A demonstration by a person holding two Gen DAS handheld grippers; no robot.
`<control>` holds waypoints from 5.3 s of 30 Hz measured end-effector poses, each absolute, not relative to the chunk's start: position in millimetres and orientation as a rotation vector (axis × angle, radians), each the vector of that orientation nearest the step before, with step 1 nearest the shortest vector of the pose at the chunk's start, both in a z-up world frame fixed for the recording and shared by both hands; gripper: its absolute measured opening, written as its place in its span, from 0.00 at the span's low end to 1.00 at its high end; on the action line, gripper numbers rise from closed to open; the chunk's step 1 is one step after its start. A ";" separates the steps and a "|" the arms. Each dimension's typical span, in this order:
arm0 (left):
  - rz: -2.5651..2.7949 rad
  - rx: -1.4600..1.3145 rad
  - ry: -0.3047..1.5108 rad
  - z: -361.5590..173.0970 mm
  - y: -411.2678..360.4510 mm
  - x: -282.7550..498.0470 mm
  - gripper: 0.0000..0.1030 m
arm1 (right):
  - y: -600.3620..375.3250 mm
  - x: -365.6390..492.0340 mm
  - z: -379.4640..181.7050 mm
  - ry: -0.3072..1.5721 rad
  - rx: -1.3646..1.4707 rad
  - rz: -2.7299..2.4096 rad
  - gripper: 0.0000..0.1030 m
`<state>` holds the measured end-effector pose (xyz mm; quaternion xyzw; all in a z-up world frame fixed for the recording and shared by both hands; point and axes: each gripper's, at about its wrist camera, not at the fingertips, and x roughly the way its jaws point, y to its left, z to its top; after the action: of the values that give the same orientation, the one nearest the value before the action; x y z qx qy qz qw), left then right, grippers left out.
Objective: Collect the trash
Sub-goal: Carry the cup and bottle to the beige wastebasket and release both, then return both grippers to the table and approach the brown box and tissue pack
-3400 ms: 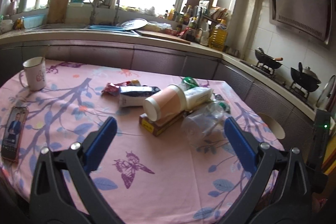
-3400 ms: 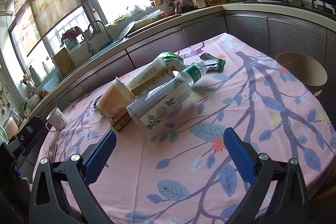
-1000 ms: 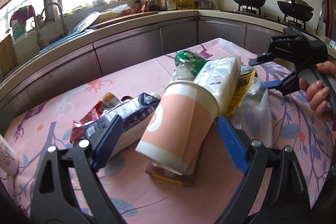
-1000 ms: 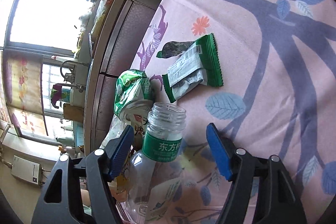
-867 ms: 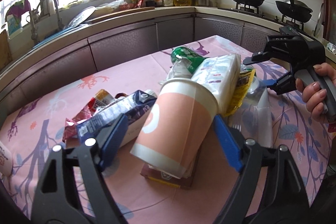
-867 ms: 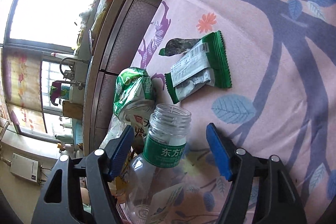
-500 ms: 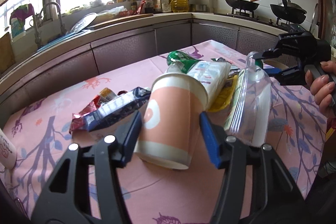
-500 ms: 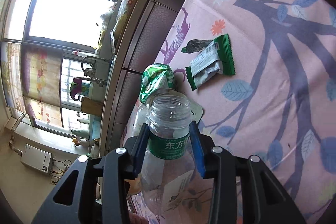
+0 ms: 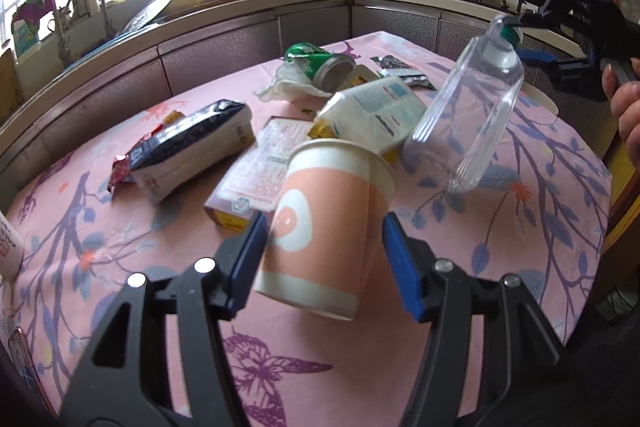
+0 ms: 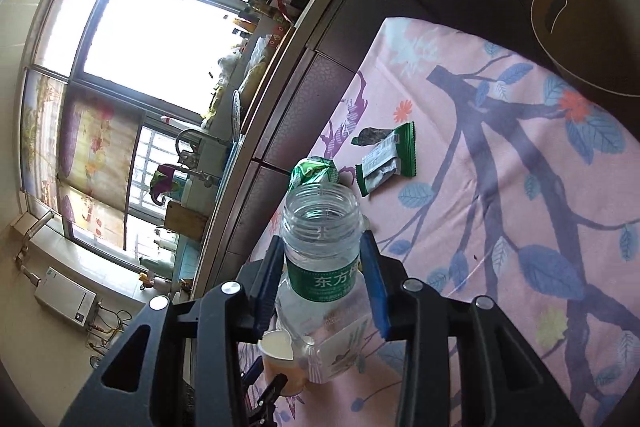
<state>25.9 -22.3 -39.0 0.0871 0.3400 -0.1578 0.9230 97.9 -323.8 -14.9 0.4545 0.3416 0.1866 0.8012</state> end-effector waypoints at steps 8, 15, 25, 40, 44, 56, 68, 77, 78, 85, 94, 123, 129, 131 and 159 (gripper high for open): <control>-0.318 0.148 0.730 -51.4 -29.8 34.7 0.59 | -335.8 83.2 12.6 0.670 0.889 0.377 0.32; -0.353 0.089 0.716 -34.2 -20.5 23.4 0.58 | -339.4 80.6 26.0 0.657 0.833 0.374 0.00; -0.413 0.073 0.730 -27.1 -42.4 20.7 0.59 | -349.0 115.3 -50.9 0.883 1.051 0.308 0.16; -0.460 0.037 0.692 -9.1 -42.0 13.3 0.59 | -295.5 171.9 -69.8 1.179 0.600 0.323 0.39; -0.473 0.044 0.682 3.2 -48.0 20.6 0.59 | -310.6 166.3 -67.7 1.123 0.684 0.352 0.37; -0.810 0.114 0.645 40.4 -210.6 118.6 0.59 | -483.2 141.1 10.7 0.539 0.777 0.070 0.36; -0.974 0.117 0.867 -3.7 -417.8 230.6 0.59 | -608.7 182.5 -4.3 0.431 0.679 -0.164 0.36; -0.926 0.202 0.907 -32.7 -451.9 229.6 0.60 | -595.8 175.4 -55.4 0.505 0.629 -0.186 0.36; -0.919 0.210 0.919 -36.2 -453.9 228.9 0.60 | -592.9 173.9 -60.0 0.513 0.625 -0.189 0.36; -0.856 0.257 0.956 -45.3 -454.2 220.0 0.79 | -576.7 148.5 -73.8 0.521 0.682 -0.204 0.53; -0.883 0.121 0.785 28.5 -357.4 154.8 0.79 | -524.7 91.4 -3.2 0.357 0.643 -0.190 0.76; -0.319 -0.155 0.749 -10.4 9.6 26.2 0.79 | -224.8 79.6 -49.3 0.775 0.495 0.256 0.64; -0.260 -0.151 0.763 -16.5 23.7 38.6 0.79 | -215.0 152.6 -57.7 0.848 0.542 0.304 0.63; -0.251 -0.158 0.777 -20.8 27.3 42.7 0.79 | -213.1 171.7 -60.9 0.861 0.564 0.320 0.63; -0.426 -0.108 0.744 -17.3 -3.8 61.2 0.89 | -192.7 108.8 -64.7 0.892 0.539 0.533 0.63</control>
<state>61.2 -3.8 -17.3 -0.0522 0.3603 -0.2065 0.9082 108.8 -192.7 -64.7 0.2542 0.4212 0.2515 0.8335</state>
